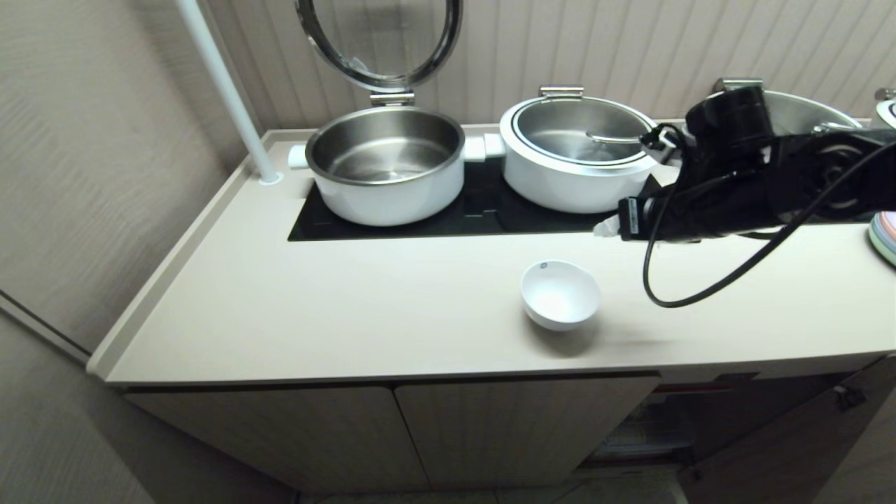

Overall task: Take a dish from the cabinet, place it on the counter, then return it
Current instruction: Pick up the bowl from the table

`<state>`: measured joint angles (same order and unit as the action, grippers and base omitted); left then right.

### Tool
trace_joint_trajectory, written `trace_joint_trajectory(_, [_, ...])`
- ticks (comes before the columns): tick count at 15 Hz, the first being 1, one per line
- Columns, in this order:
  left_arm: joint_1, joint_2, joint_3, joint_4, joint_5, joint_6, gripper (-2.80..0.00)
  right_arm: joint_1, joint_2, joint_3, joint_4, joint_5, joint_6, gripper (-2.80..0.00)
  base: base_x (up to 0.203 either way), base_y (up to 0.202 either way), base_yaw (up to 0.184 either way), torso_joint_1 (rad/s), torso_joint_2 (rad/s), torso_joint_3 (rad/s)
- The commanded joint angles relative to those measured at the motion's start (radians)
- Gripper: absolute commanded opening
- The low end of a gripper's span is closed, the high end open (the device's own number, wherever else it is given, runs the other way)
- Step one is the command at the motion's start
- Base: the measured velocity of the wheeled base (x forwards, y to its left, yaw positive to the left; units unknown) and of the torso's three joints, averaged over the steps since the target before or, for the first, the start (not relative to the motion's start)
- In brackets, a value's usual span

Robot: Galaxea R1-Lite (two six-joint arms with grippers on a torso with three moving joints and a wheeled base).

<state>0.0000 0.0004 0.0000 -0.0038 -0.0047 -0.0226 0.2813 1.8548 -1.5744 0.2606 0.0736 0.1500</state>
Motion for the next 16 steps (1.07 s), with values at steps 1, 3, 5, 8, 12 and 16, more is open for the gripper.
trace_joint_trajectory(1, [0.000, 0.000, 0.000, -0.001, 0.000, 0.000, -2.80, -0.015, -0.075, 0.032, -0.013, -0.026, 0.002, -2.80, 0.000, 0.000, 0.000, 0.000, 0.00, 0.000])
trace_joint_trajectory(3, [0.000, 0.000, 0.000, -0.001, 0.000, 0.000, -2.80, -0.032, -0.145, 0.077, -0.029, -0.071, 0.003, -2.80, 0.000, 0.000, 0.000, 0.000, 0.00, 0.000])
trace_joint_trajectory(5, [0.000, 0.000, 0.000, -0.001, 0.000, 0.000, -2.80, -0.056, -0.242, 0.143, -0.038, -0.083, 0.003, -2.80, 0.000, 0.000, 0.000, 0.000, 0.00, 0.000])
trace_joint_trajectory(8, [0.000, 0.000, 0.000, -0.001, 0.000, 0.000, -2.80, -0.090, -0.428, 0.383, -0.081, -0.087, 0.003, -2.80, 0.000, 0.000, 0.000, 0.000, 0.00, 0.000])
trace_joint_trajectory(12, [0.000, 0.000, 0.000, -0.001, 0.000, 0.000, -2.80, -0.121, -0.681, 0.824, -0.275, -0.088, 0.006, -2.80, 0.000, 0.000, 0.000, 0.000, 0.00, 0.000])
trace_joint_trajectory(16, [0.000, 0.000, 0.000, -0.001, 0.000, 0.000, -2.80, -0.196, -0.877, 1.250, -0.545, -0.088, -0.012, -2.80, 0.000, 0.000, 0.000, 0.000, 0.00, 0.000])
